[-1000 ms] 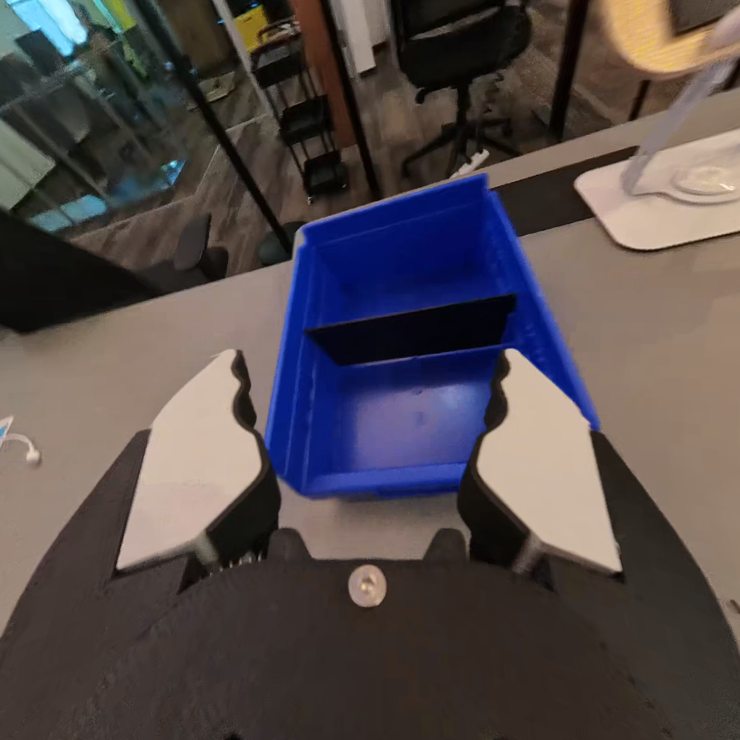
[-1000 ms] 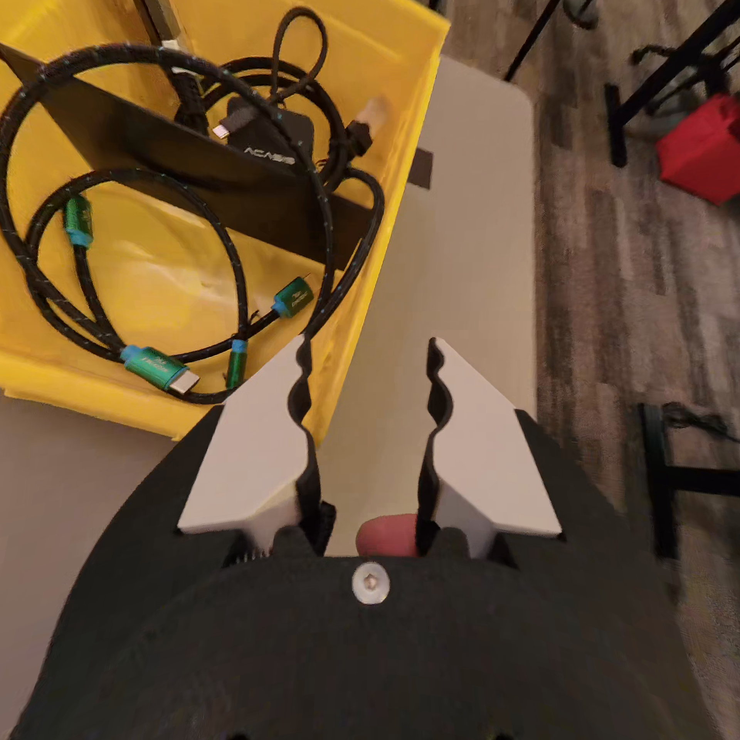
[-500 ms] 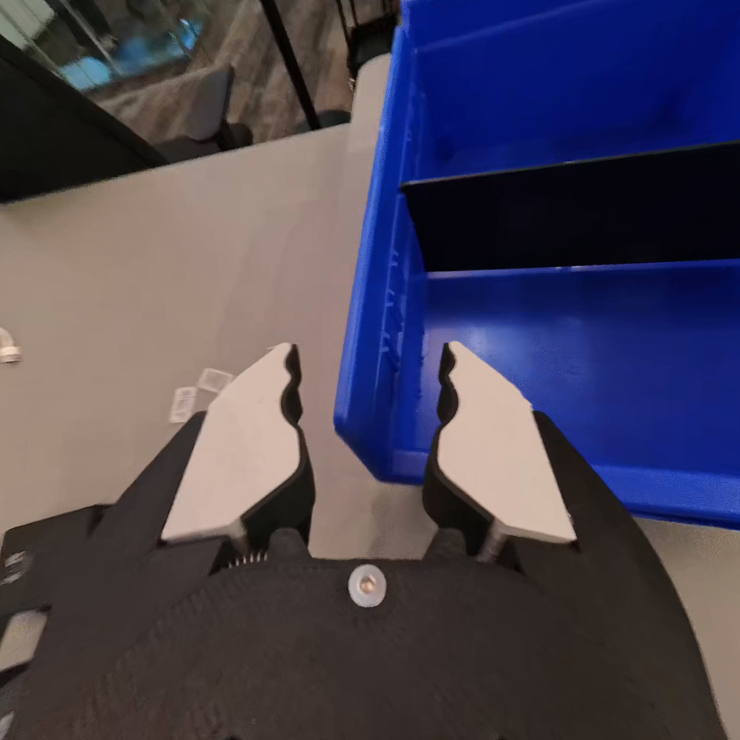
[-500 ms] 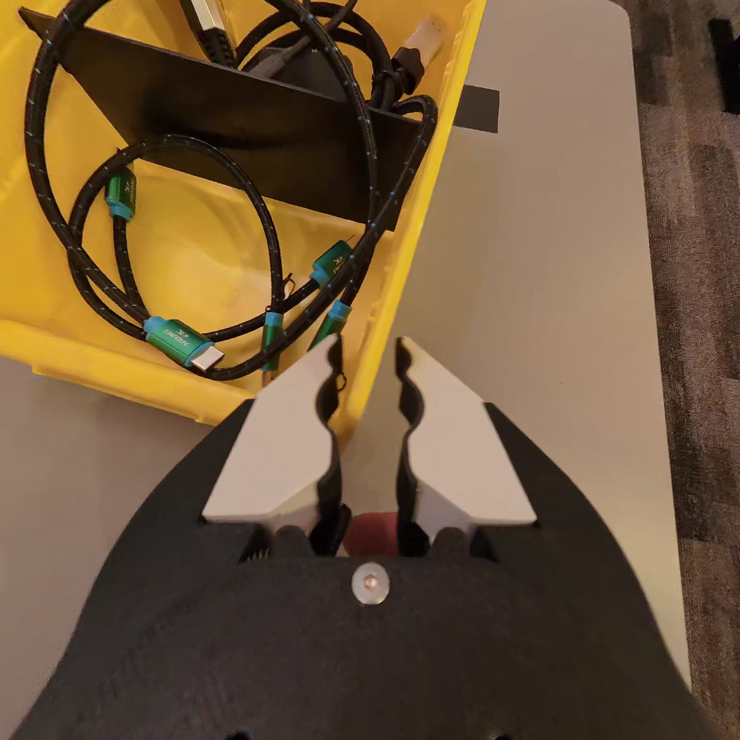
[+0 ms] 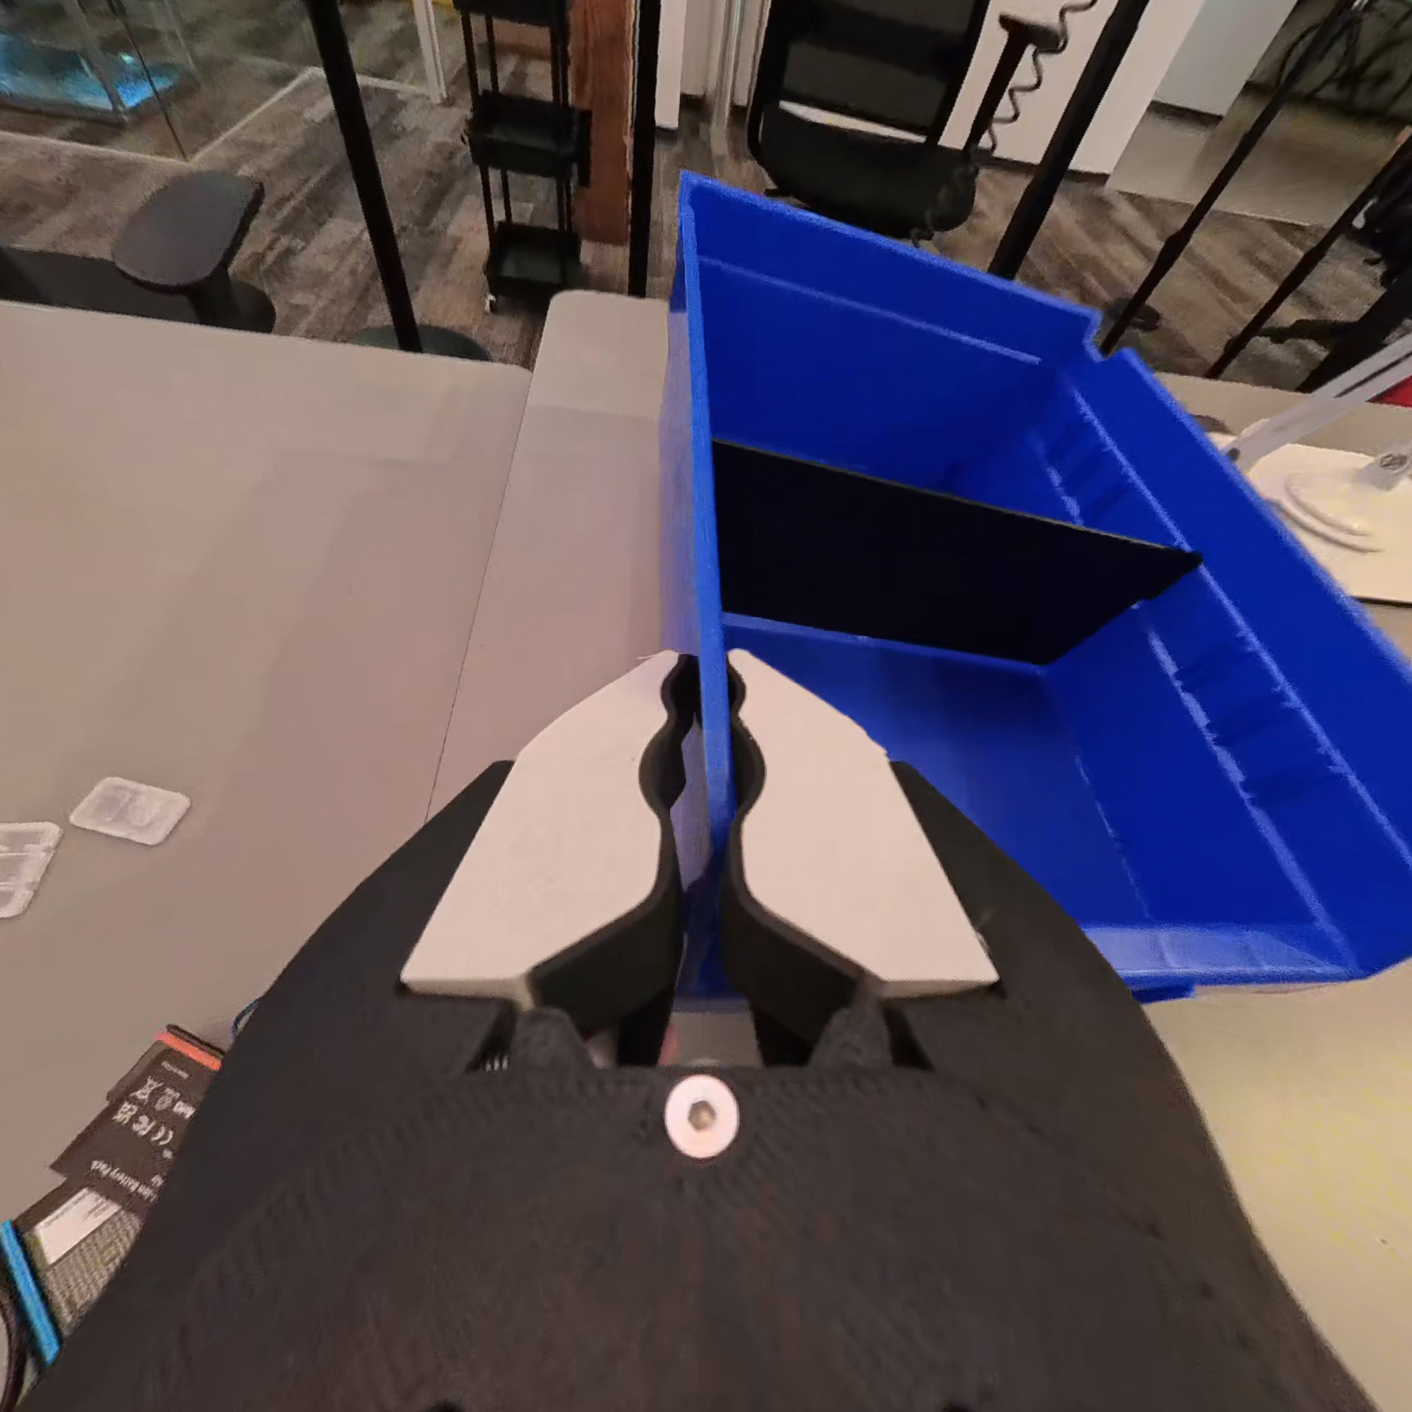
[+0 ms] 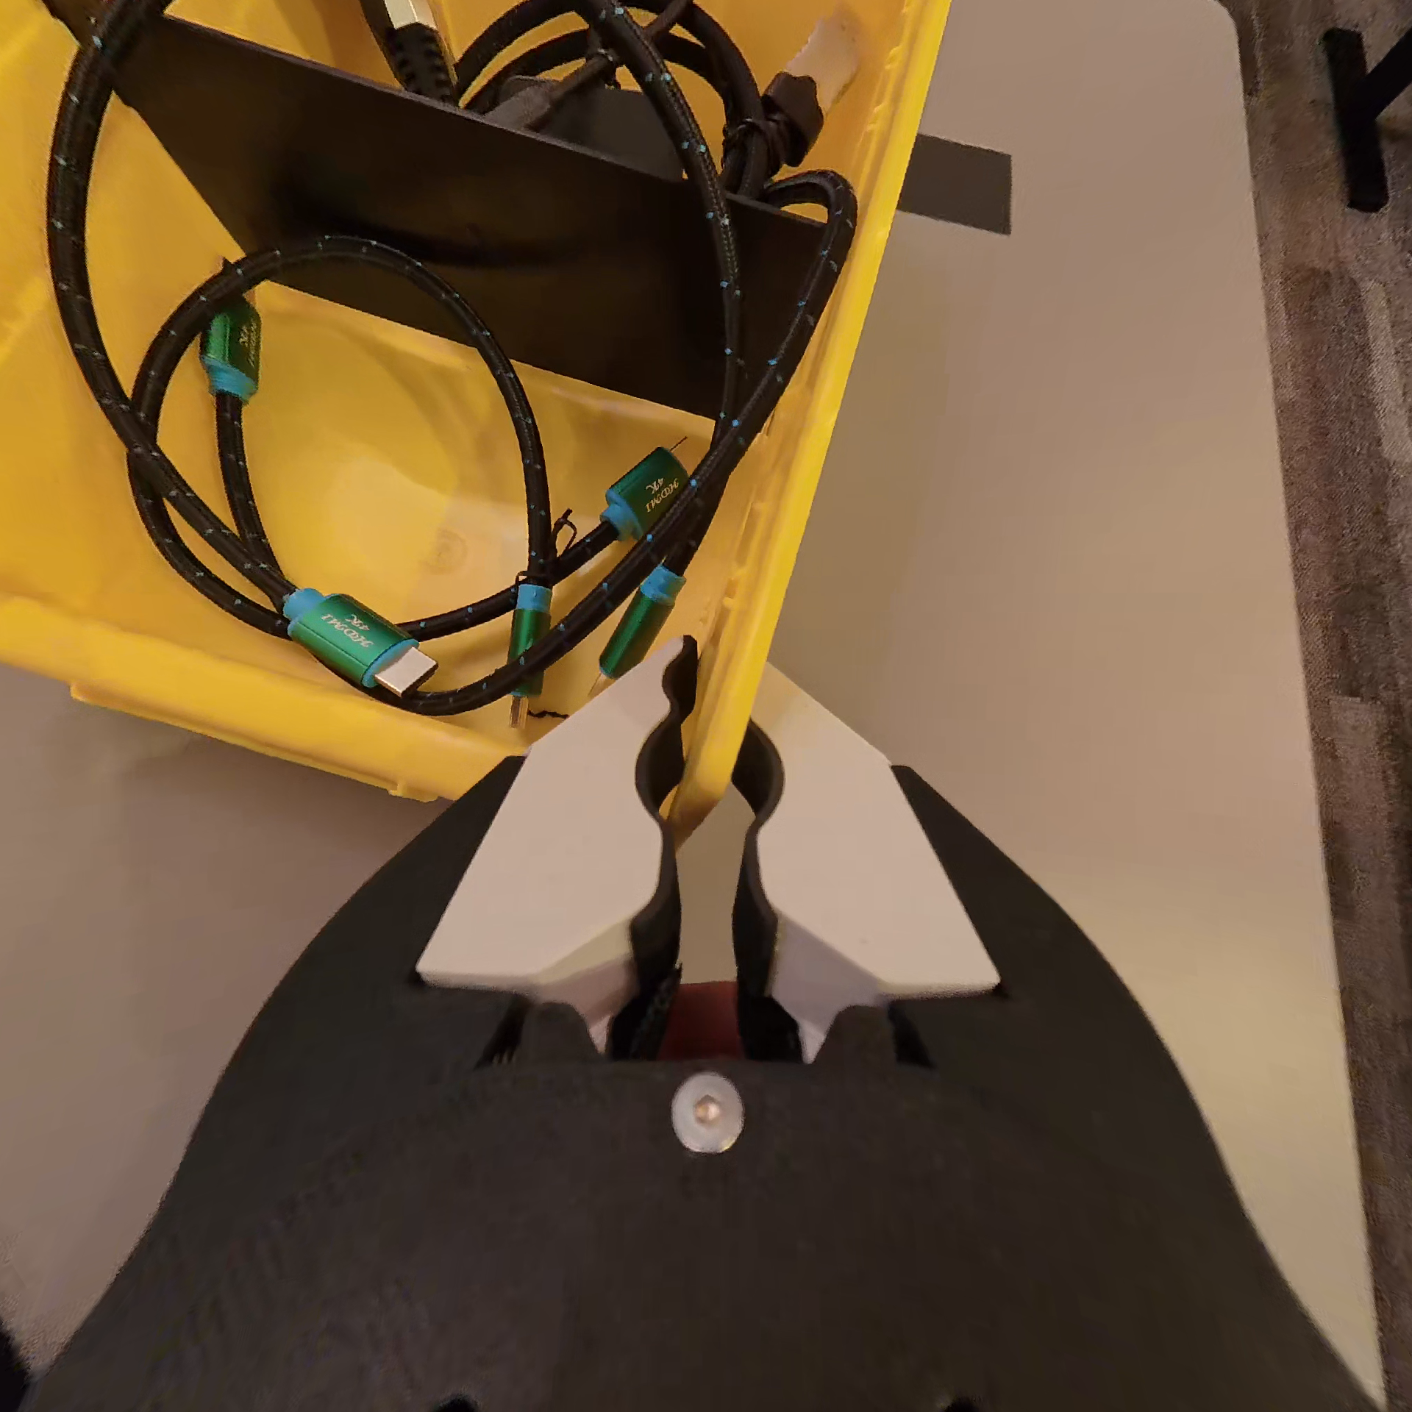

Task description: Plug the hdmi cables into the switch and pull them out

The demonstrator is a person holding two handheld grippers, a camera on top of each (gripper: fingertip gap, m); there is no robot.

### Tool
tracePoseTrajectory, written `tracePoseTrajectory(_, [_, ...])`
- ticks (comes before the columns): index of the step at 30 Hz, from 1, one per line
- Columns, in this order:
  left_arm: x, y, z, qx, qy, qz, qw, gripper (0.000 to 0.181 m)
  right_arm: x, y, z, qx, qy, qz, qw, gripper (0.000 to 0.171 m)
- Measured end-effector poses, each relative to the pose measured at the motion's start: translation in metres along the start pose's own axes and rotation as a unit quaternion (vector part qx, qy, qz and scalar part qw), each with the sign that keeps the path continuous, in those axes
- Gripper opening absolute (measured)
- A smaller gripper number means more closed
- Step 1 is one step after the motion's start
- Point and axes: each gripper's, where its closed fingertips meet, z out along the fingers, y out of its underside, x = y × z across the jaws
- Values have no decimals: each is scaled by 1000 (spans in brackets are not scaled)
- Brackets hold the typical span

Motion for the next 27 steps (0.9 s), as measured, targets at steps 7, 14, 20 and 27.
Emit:
tracePoseTrajectory(7, [15, -14, -32, 47, 0, 44, 998, 5, -53, 9, -20, -3, 5, 14, 1000, 3])
tracePoseTrajectory(14, [22, -29, -85, 113, -1, 39, 993, 5, -122, 16, -34, -3, -12, 6, 1000, 3])
tracePoseTrajectory(20, [26, -32, -146, 163, 4, 26, 986, 4, -178, 15, -40, 2, -36, -6, 999, 3])
tracePoseTrajectory(27, [24, -13, -198, 209, 20, -34, 977, 4, -219, 24, -55, -4, -40, -23, 999, 10])
